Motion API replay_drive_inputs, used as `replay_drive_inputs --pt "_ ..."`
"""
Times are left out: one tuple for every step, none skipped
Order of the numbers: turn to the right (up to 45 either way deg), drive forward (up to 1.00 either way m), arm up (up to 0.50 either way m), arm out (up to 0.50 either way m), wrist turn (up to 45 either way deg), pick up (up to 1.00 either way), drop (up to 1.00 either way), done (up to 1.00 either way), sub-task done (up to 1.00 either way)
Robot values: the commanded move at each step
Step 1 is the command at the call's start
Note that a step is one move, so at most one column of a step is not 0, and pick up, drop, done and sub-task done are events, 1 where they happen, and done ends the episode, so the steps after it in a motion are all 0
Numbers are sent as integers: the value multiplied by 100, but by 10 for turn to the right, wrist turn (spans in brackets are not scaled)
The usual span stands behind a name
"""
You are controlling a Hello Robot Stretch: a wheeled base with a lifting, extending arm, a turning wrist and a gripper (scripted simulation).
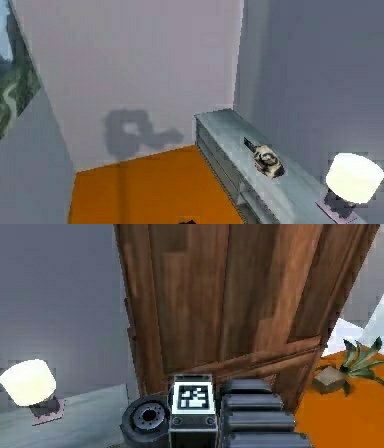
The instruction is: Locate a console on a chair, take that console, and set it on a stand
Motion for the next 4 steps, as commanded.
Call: replay_drive_inputs --pt "0 95 0 0 0 0 0 0 0" --pt "450 0 0 0 0 0 0 0 0" --pt "-360 0 0 0 0 0 0 0 0" --pt "0 0 0 28 0 0 0 0 0"
